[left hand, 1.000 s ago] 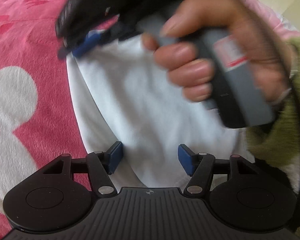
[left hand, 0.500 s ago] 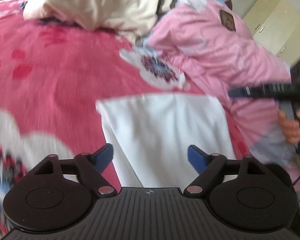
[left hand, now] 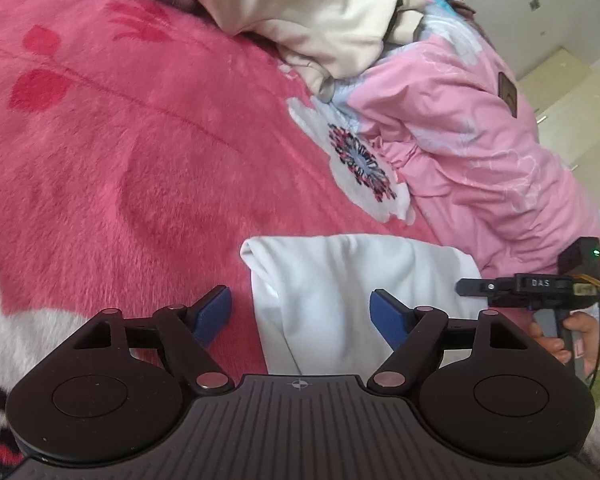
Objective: Fold clothes
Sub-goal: 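Move both open grippers to the folded end of the white sweatshirt, then close both grippers on the folded white sweatshirt end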
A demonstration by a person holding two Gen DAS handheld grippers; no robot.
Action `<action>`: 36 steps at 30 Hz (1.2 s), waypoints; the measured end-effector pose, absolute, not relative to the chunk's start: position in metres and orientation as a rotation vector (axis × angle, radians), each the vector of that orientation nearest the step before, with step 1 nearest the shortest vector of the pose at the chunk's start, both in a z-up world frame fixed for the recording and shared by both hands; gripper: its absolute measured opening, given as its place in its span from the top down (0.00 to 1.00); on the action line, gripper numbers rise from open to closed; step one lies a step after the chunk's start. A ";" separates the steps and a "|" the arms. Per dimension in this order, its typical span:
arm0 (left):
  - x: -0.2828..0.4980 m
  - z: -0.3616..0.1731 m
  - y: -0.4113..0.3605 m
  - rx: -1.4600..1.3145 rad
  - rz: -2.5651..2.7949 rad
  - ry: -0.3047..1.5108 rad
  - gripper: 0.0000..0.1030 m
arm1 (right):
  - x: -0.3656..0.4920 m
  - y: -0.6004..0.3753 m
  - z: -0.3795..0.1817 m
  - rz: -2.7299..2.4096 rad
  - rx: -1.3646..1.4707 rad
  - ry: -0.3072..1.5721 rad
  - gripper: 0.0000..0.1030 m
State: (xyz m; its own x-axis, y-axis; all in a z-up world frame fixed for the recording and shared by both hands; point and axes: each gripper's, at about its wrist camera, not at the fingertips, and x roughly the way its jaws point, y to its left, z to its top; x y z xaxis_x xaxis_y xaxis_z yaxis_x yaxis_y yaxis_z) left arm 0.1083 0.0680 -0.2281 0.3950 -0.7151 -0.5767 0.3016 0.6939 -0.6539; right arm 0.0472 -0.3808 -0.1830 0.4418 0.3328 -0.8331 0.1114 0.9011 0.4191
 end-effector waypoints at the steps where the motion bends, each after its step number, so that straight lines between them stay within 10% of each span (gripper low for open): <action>1: 0.110 -0.230 0.067 -0.495 -0.683 0.956 0.29 | 0.050 -0.382 -0.187 0.151 0.471 1.114 0.37; 21: 0.127 -0.251 0.052 -0.479 -0.814 0.862 0.32 | 0.070 -0.412 -0.224 0.280 0.737 1.034 0.44; 26: 0.126 -0.251 0.053 -0.490 -0.778 0.868 0.63 | 0.064 -0.407 -0.218 0.331 0.712 0.994 0.65; 36: 0.132 -0.263 0.051 -0.573 -0.801 0.911 0.56 | 0.068 -0.412 -0.225 0.292 0.723 0.988 0.51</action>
